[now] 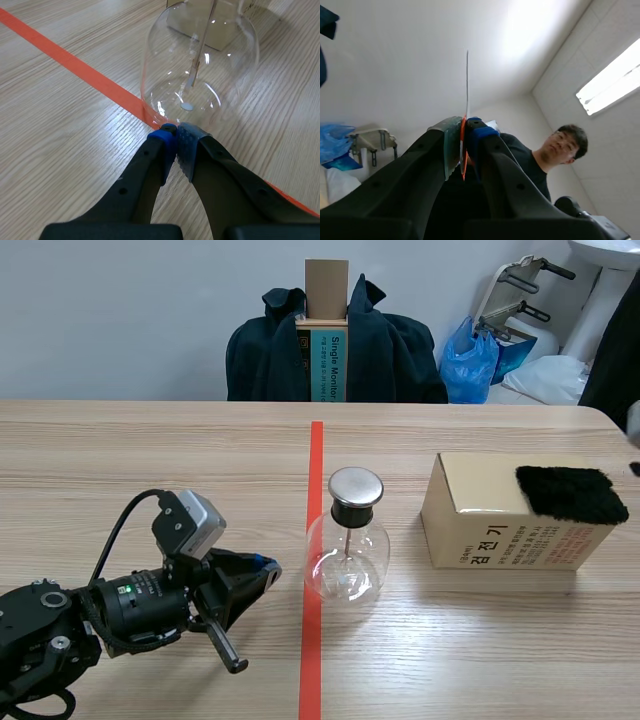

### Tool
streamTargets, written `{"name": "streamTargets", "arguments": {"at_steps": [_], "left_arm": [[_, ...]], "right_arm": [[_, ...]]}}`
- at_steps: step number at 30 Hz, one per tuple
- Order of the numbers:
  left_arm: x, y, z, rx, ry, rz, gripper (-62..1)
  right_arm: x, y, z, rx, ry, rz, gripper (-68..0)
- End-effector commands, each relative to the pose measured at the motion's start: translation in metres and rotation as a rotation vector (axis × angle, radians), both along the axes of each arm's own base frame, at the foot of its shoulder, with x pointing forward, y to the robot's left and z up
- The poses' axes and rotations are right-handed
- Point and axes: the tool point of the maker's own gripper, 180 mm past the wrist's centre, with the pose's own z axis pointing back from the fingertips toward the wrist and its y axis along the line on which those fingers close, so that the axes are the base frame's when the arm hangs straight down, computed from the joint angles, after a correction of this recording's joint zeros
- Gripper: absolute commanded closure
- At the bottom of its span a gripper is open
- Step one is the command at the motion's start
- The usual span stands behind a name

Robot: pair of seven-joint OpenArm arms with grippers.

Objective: Do the electroscope experiment.
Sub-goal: 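Move the plate toward and away from the electroscope, then rub the plate on the fur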

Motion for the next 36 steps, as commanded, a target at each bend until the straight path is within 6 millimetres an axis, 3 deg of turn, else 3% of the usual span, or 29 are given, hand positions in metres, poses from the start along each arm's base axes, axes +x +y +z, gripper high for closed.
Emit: {"name": "streamTargets", "arguments": {"at_steps": [1, 4, 7, 12, 16, 20, 26, 28, 29, 32, 33, 36], "left_arm": [[0.004, -0.003, 0.011, -0.031, -0.024, -0.006, -2.7], [0.001, 0.005, 0.02, -0.026, -0.043, -0.017, -2.7], [-0.009, 0.015, 0.048, -0.069, -0.07, -0.043, -2.7], [-0.046, 0.026, 0.1, -0.125, -0.095, -0.129, -2.7], [-0.077, 0.035, 0.127, -0.151, -0.062, -0.163, -2.7], [-0.087, 0.043, 0.138, -0.159, -0.048, -0.144, -2.7], [-0.084, 0.05, 0.143, -0.146, -0.065, -0.119, -2.9], [-0.082, 0.052, 0.144, -0.142, -0.074, -0.114, -10.8], [-0.081, 0.053, 0.146, -0.142, -0.081, -0.111, -20.5], [-0.079, 0.054, 0.15, -0.154, -0.098, -0.107, -59.2], [-0.078, 0.054, 0.151, -0.157, -0.104, -0.103, -62.3], [-0.077, 0.054, 0.151, -0.149, -0.107, -0.104, -62.3]], "right_arm": [[0.0, -0.006, 0.019, 0.006, -0.053, -0.008, -0.8], [0.0, -0.017, 0.032, 0.03, -0.085, -0.035, -0.8], [-0.001, -0.028, 0.041, 0.04, -0.109, -0.056, -0.8], [-0.003, -0.041, 0.051, 0.044, -0.137, -0.092, -0.8], [-0.002, -0.044, 0.051, 0.055, -0.135, -0.108, -0.8], [-0.001, -0.051, 0.05, 0.075, -0.132, -0.141, -0.8], [-0.003, -0.066, 0.054, 0.103, -0.157, -0.226, -0.8], [-0.003, -0.075, 0.055, 0.126, -0.16, -0.267, -0.8], [-0.003, -0.079, 0.054, 0.138, -0.155, -0.287, -0.8], [-0.004, -0.088, 0.043, 0.159, -0.131, -0.334, -0.8], [-0.005, -0.089, 0.034, 0.148, -0.115, -0.349, -0.8], [-0.007, -0.087, -0.002, 0.09, -0.047, -0.364, -0.8]]}}
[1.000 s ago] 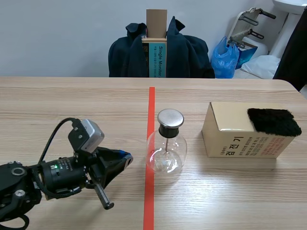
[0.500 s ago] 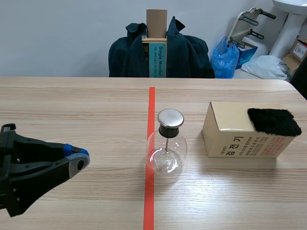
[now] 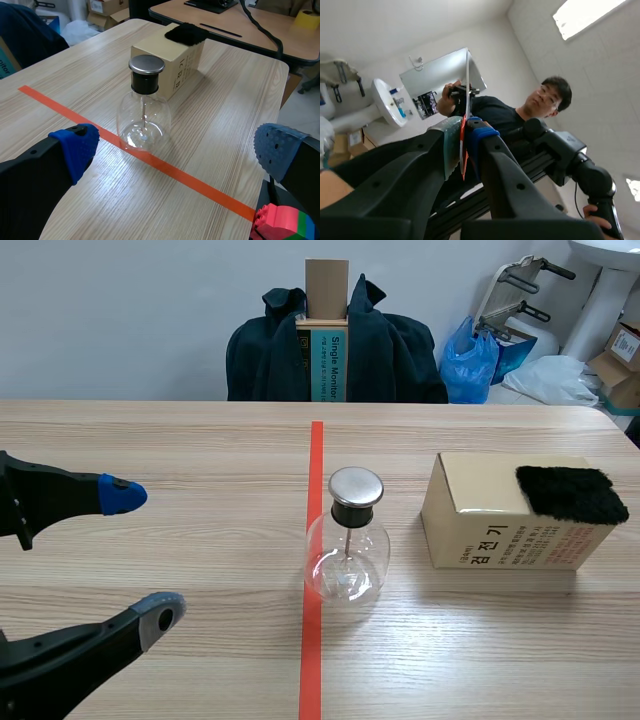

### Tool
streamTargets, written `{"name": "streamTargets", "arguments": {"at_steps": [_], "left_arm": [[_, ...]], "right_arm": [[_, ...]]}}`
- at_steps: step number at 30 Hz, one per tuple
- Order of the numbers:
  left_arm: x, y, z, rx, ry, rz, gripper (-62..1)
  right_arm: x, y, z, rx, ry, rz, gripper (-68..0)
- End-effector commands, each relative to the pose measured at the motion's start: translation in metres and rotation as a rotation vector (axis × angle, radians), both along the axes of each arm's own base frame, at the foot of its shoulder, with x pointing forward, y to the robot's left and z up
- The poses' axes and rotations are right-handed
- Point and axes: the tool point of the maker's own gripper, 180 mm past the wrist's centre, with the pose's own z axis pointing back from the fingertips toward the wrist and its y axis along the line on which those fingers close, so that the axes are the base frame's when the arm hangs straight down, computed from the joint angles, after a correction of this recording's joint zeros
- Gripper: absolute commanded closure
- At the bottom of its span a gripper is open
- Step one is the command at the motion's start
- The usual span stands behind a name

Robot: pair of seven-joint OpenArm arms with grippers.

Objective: Do the electroscope experiment.
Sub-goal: 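Rub the plate on the fur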

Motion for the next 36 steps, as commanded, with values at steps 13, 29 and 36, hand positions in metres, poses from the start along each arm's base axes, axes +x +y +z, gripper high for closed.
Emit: {"name": "streamTargets", "arguments": {"at_steps": [13, 29, 36], "left_arm": [[0.004, -0.001, 0.007, -0.022, -0.023, 0.006, -62.3], [0.004, -0.001, 0.002, 0.007, -0.02, 0.01, -62.3], [0.004, -0.001, 0.002, 0.007, -0.02, 0.01, -62.3]], "right_arm": [[-0.027, 0.058, -0.12, -0.112, 0.233, 0.187, -0.8], [-0.027, 0.06, -0.171, -0.101, 0.435, 0.228, -0.8], [-0.026, 0.056, -0.19, -0.108, 0.503, 0.216, -0.8]]}}
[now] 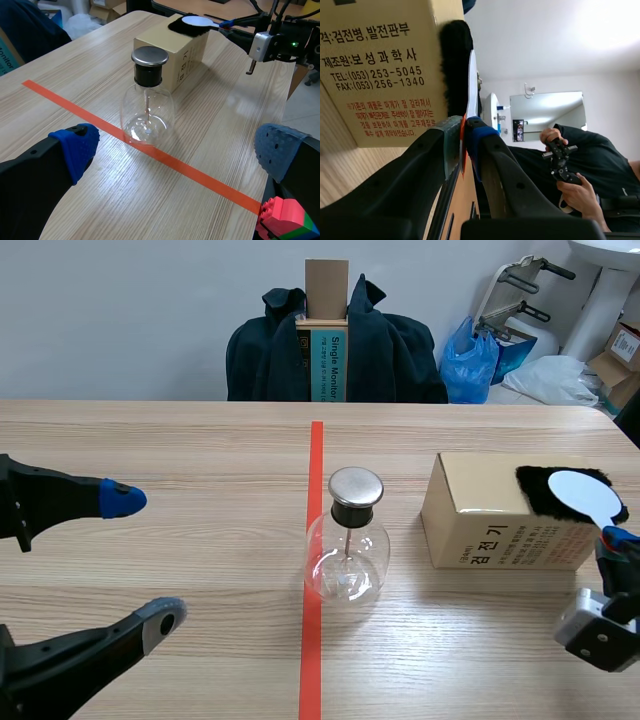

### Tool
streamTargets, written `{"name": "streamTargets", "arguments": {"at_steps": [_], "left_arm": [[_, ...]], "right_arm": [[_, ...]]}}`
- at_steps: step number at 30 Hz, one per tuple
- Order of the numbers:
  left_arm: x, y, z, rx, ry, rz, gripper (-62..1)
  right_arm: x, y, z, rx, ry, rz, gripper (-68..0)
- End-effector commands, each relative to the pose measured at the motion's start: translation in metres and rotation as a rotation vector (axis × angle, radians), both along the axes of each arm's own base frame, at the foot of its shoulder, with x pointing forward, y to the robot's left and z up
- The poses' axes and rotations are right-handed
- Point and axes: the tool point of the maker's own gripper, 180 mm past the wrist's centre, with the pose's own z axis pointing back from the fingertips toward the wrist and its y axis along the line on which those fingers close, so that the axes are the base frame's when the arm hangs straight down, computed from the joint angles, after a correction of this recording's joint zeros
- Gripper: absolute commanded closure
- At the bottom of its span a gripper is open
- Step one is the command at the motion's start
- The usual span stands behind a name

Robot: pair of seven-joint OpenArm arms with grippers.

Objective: Do the electroscope experiment.
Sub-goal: 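Rub the plate on the fur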

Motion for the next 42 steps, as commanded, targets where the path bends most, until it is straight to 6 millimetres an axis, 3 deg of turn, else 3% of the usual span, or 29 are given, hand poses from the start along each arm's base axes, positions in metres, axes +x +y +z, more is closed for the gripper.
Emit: {"name": "streamTargets", "arguments": {"at_steps": [1, 18, 25, 30, 35, 40, 42], "left_arm": [[0.004, -0.002, 0.007, -0.028, -0.019, 0.006, -62.3], [0.004, -0.001, 0.005, -0.014, -0.011, 0.005, -62.3], [0.003, -0.001, 0.003, -0.006, -0.012, 0.002, -62.3], [0.003, -0.001, 0.003, -0.006, -0.012, 0.002, -62.3], [0.003, -0.001, 0.003, -0.006, -0.012, 0.002, -62.3], [0.003, -0.001, 0.003, -0.006, -0.012, 0.002, -62.3], [0.003, -0.001, 0.003, -0.006, -0.012, 0.002, -62.3]], "right_arm": [[0.003, -0.006, 0.004, -0.016, -0.005, -0.001, -0.8], [0.001, -0.004, -0.006, -0.011, 0.036, -0.006, -0.8], [-0.004, 0.017, -0.015, -0.033, 0.083, 0.108, -0.8], [0.001, -0.016, -0.016, -0.059, 0.09, -0.072, -0.8], [-0.004, 0.02, -0.017, -0.03, 0.089, 0.104, -0.8], [0.002, -0.015, -0.017, -0.06, 0.095, -0.067, -0.8], [-0.001, 0.005, -0.017, -0.049, 0.095, 0.053, -0.8]]}}
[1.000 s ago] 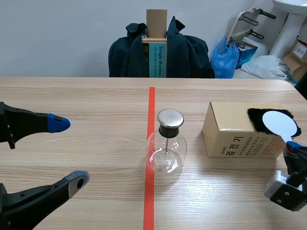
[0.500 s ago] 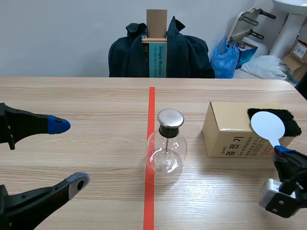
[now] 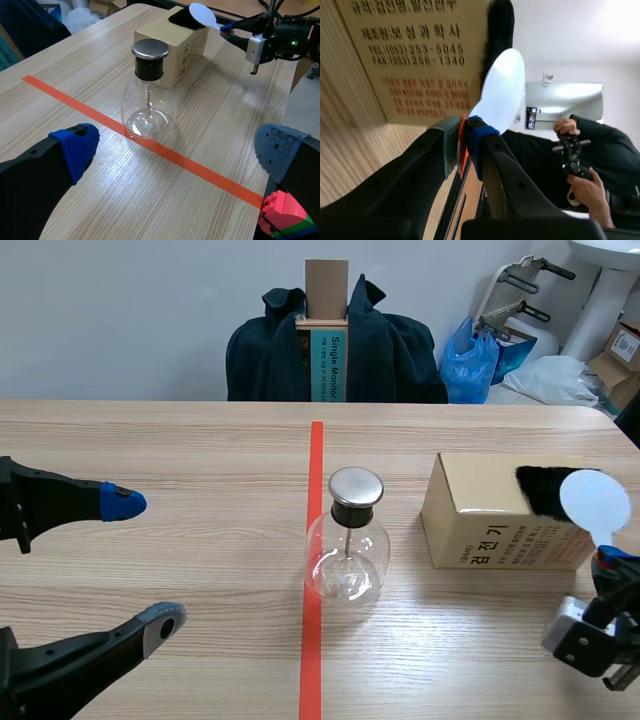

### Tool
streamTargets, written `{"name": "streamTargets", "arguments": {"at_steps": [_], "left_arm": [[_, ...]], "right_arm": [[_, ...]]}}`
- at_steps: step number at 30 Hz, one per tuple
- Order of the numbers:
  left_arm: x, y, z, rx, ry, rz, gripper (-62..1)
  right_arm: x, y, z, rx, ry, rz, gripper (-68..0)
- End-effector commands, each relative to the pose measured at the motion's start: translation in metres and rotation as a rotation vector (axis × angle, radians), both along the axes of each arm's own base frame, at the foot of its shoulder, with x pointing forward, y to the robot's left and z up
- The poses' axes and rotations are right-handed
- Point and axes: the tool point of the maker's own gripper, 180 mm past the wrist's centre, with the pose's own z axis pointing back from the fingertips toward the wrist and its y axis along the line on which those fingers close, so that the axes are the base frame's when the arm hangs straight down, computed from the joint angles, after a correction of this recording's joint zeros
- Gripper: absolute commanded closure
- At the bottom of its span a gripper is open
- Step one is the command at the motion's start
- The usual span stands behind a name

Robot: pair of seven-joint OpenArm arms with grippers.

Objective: Do the electroscope experiment.
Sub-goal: 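Rub the plate on the fur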

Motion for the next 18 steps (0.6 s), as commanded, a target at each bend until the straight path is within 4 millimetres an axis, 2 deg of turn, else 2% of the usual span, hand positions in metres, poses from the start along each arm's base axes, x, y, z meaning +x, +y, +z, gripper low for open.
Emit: {"name": "streamTargets", "arguments": {"at_steps": [1, 3, 7, 8, 11, 12, 16, 18], "left_arm": [[0.003, -0.002, 0.007, -0.032, -0.016, 0.005, -62.3], [0.003, -0.002, 0.007, -0.032, -0.017, 0.005, -62.3], [0.003, -0.002, 0.007, -0.032, -0.017, 0.005, -62.3], [0.003, -0.002, 0.007, -0.032, -0.017, 0.005, -62.3], [0.003, -0.002, 0.007, -0.032, -0.017, 0.005, -62.3], [0.003, -0.002, 0.007, -0.032, -0.017, 0.005, -62.3], [0.003, -0.002, 0.007, -0.032, -0.017, 0.005, -62.3], [0.003, -0.002, 0.007, -0.032, -0.016, 0.005, -62.3]], "right_arm": [[0.0, 0.018, 0.007, -0.004, -0.015, 0.14, -0.8], [-0.002, 0.029, 0.009, 0.002, -0.026, 0.193, -0.8], [0.007, -0.009, 0.009, -0.034, -0.028, -0.017, -0.8], [0.006, -0.007, 0.009, -0.034, -0.025, 0.0, -0.8], [0.002, 0.024, 0.01, 0.003, -0.026, 0.169, -0.8], [0.003, 0.027, 0.009, 0.01, -0.027, 0.168, -0.8], [0.009, -0.01, 0.005, -0.011, -0.016, -0.066, -0.8], [0.009, -0.001, 0.004, -0.005, -0.003, -0.001, -0.8]]}}
